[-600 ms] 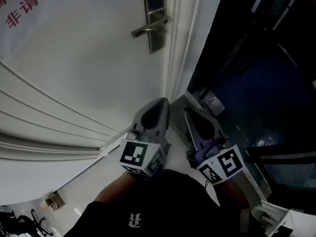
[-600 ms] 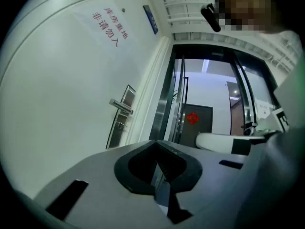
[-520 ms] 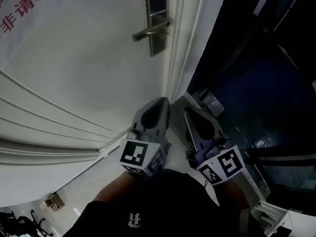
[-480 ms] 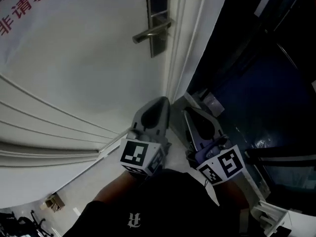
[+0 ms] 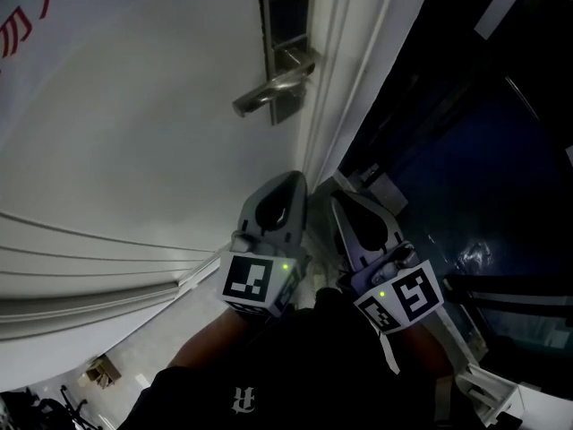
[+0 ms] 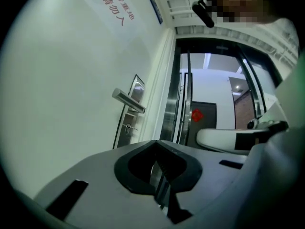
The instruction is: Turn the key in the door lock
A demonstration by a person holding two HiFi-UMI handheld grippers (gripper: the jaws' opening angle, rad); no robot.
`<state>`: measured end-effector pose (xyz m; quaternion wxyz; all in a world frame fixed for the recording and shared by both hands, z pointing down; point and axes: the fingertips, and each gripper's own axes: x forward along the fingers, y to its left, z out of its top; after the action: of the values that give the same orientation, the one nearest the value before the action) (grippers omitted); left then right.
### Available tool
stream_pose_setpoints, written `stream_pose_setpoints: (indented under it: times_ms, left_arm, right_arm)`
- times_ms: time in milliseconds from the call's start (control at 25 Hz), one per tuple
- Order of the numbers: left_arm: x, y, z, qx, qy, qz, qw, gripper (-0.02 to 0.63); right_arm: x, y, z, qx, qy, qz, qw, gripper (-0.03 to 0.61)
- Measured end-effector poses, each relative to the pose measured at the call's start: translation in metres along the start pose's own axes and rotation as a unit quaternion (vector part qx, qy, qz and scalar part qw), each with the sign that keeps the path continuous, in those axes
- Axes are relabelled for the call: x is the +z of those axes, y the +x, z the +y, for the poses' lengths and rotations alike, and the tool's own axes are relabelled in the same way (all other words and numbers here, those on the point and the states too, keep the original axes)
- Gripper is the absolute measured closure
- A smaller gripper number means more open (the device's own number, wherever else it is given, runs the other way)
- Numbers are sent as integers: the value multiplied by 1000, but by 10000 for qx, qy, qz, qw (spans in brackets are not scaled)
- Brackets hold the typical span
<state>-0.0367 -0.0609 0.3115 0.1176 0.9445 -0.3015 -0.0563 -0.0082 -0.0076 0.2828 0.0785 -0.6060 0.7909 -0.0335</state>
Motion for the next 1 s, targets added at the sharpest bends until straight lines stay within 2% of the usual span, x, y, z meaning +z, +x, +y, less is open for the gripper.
stream_pose_setpoints:
  times_ms: [160,360,640,800,880,1000]
  left_arm:
    - [-1,22,13,322,12,-79,9994,606]
    - [4,51,33,816,-628,-358,9940,606]
    - [3,88,58,1540,-1406,-914,9737,605]
    - [5,102,64,1750,-1775,-1279,9600,603]
    - [9,106,63,1746,-1941,-1467,9541,526]
    - [11,109,65,1799,-2101,-1631,9470,502]
  right_arm:
    - [0,16,-18,314,65,72,9995,563]
    - [18,37,-34,928,15,22,9957,563]
    - [28,56,-64,1518,190,46,9882,563]
    - [28,60,-78,1721,296,81,9846,562]
    - [28,63,-84,1798,349,106,9830,563]
    - [26,66,-89,1886,371,143,9813,563]
